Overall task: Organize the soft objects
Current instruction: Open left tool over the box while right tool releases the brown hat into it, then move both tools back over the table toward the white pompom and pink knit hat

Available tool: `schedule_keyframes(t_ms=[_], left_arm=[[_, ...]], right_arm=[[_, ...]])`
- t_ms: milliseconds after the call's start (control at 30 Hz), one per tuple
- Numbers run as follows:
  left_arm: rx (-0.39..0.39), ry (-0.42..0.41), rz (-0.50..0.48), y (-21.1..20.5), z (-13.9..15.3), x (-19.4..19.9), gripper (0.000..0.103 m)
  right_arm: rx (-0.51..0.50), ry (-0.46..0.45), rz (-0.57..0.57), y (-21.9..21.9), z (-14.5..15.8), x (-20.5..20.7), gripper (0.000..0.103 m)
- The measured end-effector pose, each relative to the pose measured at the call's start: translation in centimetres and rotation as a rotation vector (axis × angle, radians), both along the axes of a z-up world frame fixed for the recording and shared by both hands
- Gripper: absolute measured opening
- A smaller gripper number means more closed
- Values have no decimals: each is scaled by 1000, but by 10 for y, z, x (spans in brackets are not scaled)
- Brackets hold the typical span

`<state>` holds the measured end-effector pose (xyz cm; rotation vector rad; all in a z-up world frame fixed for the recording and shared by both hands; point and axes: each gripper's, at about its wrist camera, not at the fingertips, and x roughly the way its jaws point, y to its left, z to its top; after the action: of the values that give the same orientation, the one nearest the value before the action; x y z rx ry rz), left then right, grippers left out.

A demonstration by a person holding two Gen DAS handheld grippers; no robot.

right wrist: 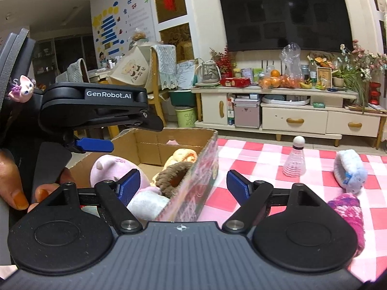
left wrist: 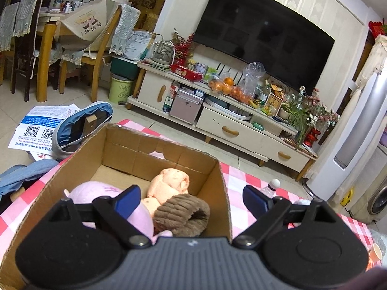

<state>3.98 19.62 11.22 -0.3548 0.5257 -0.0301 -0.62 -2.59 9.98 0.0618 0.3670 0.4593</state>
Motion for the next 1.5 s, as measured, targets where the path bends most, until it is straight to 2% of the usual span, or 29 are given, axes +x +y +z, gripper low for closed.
schedule_keyframes(t_ms=[800,1200,1500], left_arm=[[114,-1,-140,-59,-5,-10,99],[172,7,-189,-84,-11,-13,100],[223,16,-243,-109,-17,-18,102]], right_arm=[[10,-4,-172,-23,-16,-15,100],[98,46,-315,-49,-23,-9,103],[111,57,-378,-57,-29,-3,103]])
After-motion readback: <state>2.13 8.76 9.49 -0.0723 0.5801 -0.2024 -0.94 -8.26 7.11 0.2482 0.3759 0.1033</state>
